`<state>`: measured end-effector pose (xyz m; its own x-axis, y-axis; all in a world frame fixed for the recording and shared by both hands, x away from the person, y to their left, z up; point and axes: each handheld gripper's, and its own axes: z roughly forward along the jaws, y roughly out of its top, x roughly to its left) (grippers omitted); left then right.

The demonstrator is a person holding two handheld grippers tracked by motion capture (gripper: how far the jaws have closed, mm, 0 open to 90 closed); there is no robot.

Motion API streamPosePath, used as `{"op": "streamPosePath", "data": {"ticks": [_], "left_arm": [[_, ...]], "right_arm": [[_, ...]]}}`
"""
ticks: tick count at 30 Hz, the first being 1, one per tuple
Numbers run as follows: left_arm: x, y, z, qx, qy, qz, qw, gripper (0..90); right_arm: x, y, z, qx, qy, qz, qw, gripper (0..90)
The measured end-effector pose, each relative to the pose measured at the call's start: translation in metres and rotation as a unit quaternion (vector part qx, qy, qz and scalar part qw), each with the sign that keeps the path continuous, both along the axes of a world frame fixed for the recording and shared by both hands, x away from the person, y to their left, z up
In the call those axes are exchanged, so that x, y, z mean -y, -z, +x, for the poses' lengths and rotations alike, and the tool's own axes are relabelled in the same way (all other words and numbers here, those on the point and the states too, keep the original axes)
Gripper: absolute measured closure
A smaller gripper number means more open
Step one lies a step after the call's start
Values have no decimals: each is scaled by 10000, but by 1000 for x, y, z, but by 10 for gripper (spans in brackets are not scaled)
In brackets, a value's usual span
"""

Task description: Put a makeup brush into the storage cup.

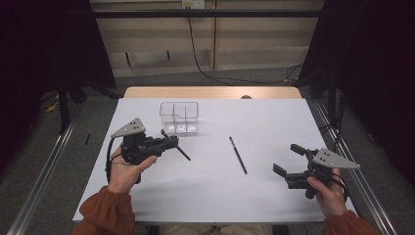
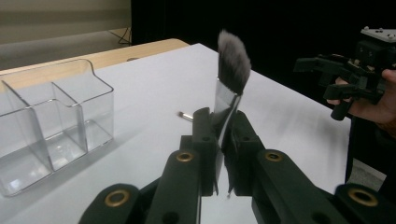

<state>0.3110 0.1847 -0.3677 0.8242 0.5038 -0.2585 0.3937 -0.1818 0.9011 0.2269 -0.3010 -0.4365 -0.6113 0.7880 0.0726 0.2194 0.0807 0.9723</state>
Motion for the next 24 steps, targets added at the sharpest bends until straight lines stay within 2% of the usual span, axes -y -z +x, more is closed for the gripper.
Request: {"op": "streamPosePath", "data": {"ticks": [3,5,10,15,19,24], "left_arm": [[-5,-1,2,-15,-91,6,10000,840],[-8,-1,3,-27,-139,28,9999,840],[-17,-1,6,-26,-237,73,9997,840],[-25,-3,9,-49,-334,133,9993,840],[-29,-4,13,-112,-404,159,9990,840],[-32,-7,18,-111,-488,188,9986,840]], "right_arm": [[5,2,-3,-59,106,2,9999,16],[7,3,-5,-19,222,4,9998,21],[13,6,-10,-44,310,73,9995,20],[14,8,-13,-29,317,176,9993,20],[12,10,-13,12,289,72,9996,20],[12,9,-14,34,273,88,9996,16]]}}
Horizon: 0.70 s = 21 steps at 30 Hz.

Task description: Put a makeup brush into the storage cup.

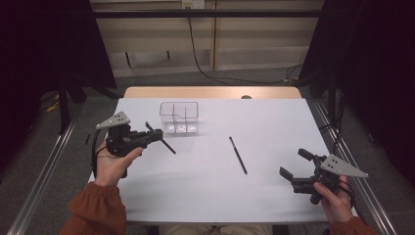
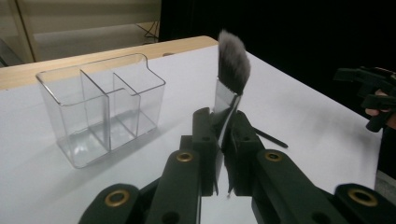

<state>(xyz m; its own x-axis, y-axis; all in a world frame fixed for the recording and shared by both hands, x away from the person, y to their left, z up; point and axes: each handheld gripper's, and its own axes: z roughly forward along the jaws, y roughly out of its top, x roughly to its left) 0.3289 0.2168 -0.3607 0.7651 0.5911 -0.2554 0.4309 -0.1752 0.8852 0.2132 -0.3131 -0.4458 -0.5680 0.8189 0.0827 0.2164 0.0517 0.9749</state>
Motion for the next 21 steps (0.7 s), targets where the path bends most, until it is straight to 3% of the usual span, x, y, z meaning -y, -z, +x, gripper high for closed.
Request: {"op": "streamPosePath", "data": {"ticks": [10,14,21], "left_arm": [[-7,-13,15,137,-237,-14,9996,840],[-4,-10,26,124,-291,135,9994,840],[0,-16,39,183,-408,180,9988,840]], "right_arm": [[-1,1,0,24,-22,-74,10000,0],[-2,1,0,-1,-43,-78,10000,0],[-2,2,0,-20,-56,-79,10000,0]]}}
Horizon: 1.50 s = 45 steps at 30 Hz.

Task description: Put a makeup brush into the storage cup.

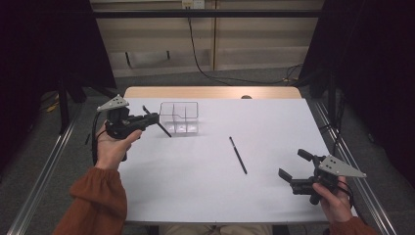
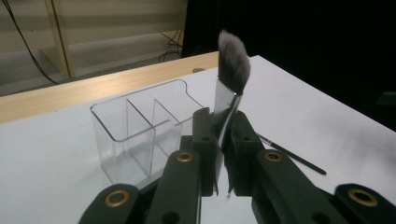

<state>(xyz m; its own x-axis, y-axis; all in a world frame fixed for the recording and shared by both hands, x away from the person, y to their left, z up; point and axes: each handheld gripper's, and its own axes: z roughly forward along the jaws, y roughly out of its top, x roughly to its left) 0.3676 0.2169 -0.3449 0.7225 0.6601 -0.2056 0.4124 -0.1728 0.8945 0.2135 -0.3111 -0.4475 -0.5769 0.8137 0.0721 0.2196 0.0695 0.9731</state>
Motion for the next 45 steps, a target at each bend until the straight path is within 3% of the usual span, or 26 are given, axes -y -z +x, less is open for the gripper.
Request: {"op": "streamPosePath", "data": {"ticks": [15,30,34,45], "left_arm": [[1,-10,20,150,-325,-130,9993,840],[7,-25,44,275,-567,-1,9980,840],[9,-21,46,308,-680,-40,9972,840],[15,-16,64,248,-948,238,9949,840]], "right_arm": [[-1,0,0,20,27,-11,10000,0],[-1,0,0,36,0,-11,10000,0],[-1,0,-1,58,-16,8,10000,0],[-2,0,-1,48,-32,4,10000,0]]}}
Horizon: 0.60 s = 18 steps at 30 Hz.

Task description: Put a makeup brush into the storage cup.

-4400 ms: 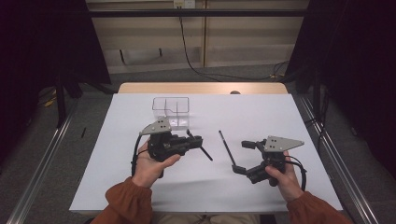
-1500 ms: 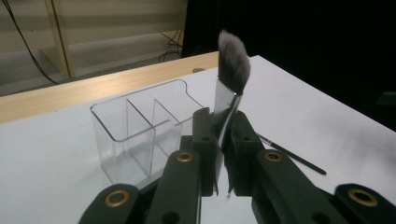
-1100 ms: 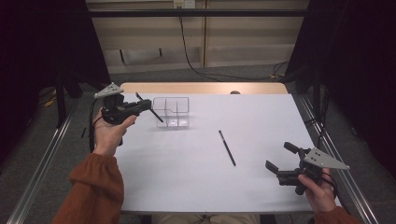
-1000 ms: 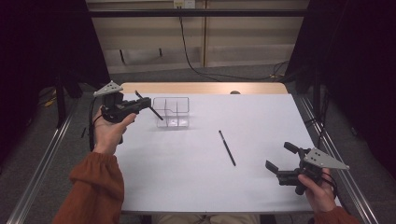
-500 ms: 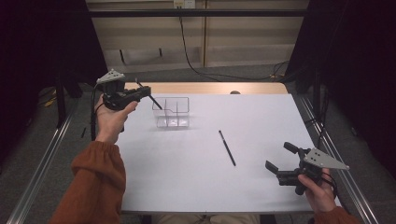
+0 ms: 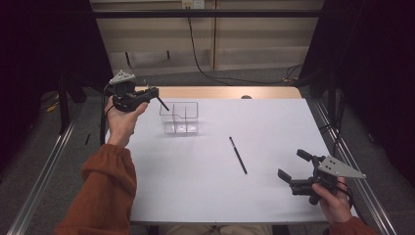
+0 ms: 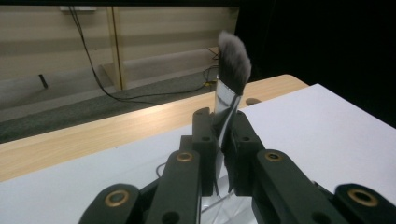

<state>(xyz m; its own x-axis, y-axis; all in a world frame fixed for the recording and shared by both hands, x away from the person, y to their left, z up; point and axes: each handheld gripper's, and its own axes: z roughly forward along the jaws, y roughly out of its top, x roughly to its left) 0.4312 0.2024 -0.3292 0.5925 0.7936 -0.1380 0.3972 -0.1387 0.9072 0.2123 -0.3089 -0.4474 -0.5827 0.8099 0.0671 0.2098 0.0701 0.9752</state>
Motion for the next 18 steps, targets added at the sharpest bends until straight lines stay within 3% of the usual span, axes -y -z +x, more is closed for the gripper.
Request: {"op": "streamPosePath", "data": {"ticks": [9,15,18], "left_arm": [[2,9,9,-151,-34,113,9998,840],[11,13,8,-206,47,386,9990,840],[12,17,9,-248,58,413,9988,840]], "right_arm": [[-1,0,0,2,-47,36,10000,0],[-1,0,0,11,-32,10,10000,0],[-1,0,0,5,-43,6,10000,0]]}}
